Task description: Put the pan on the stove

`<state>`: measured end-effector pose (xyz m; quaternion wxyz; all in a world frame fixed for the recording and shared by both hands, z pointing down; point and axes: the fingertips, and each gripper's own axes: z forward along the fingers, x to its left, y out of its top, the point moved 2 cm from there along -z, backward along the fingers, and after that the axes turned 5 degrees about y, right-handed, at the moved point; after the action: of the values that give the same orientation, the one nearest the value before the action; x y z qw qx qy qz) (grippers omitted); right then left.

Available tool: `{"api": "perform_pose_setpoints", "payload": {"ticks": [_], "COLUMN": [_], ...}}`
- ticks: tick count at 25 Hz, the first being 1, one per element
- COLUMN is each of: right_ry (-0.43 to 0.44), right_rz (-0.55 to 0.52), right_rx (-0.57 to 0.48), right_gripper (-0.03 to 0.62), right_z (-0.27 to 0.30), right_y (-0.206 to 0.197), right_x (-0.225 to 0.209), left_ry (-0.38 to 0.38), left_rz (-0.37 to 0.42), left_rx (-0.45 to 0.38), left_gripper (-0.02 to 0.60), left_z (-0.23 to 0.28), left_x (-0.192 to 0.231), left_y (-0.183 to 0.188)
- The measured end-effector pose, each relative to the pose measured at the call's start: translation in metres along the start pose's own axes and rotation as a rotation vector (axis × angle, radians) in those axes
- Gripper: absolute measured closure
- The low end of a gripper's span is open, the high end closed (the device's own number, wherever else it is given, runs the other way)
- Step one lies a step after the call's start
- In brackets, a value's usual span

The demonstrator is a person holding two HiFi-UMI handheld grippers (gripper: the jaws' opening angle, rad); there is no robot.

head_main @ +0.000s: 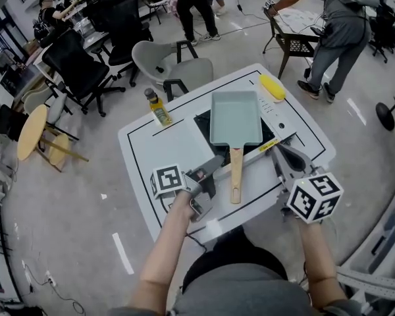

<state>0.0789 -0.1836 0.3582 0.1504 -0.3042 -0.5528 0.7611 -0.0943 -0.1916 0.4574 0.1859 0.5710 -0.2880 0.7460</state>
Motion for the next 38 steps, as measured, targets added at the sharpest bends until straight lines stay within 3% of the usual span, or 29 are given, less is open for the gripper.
{"api": "perform_pose_setpoints", "payload": {"ticks": [5, 11, 16, 19, 23, 38], "right_ry": [-0.006, -0.025, -0.037, -0.04, -0.042, -0.064], "right_rz": [-0.005, -0.006, -0.015, -0.024, -0.037, -0.081], "right_rx": [0.006, 0.005, -0.002, -0.005, -0.016, -0.03], "right_gripper": [0.591, 0.591, 0.591, 0.591, 0.591, 0.591], "right_z": [0.001, -0.001, -0.004, -0.005, -0.005, -0.001], "right_y": [-0.004, -0.006, -0.007, -0.008, -0.007, -0.009], "right_x": [-0.001, -0.006, -0.008, -0.009, -0.008, -0.011], "left_ry": [0.162, 0.321, 0.417, 0.444, 0.45, 0.439], "left_rz": [0.298, 0.619, 0.825, 0.902, 0.985, 1.027], "left_rx": [-0.096, -0.185, -0.256, -0.302, -0.333, -0.376], "left_gripper": [0.385, 0.463, 0.523, 0.57, 0.575, 0.575], "left_z": [-0.013, -0.02, -0.026, -0.031, -0.033, -0.035], "left_x": [-0.001, -0.015, -0.03, -0.039, -0.052, -0.063], "left_y": [0.023, 0.039, 0.047, 0.05, 0.053, 0.06]}}
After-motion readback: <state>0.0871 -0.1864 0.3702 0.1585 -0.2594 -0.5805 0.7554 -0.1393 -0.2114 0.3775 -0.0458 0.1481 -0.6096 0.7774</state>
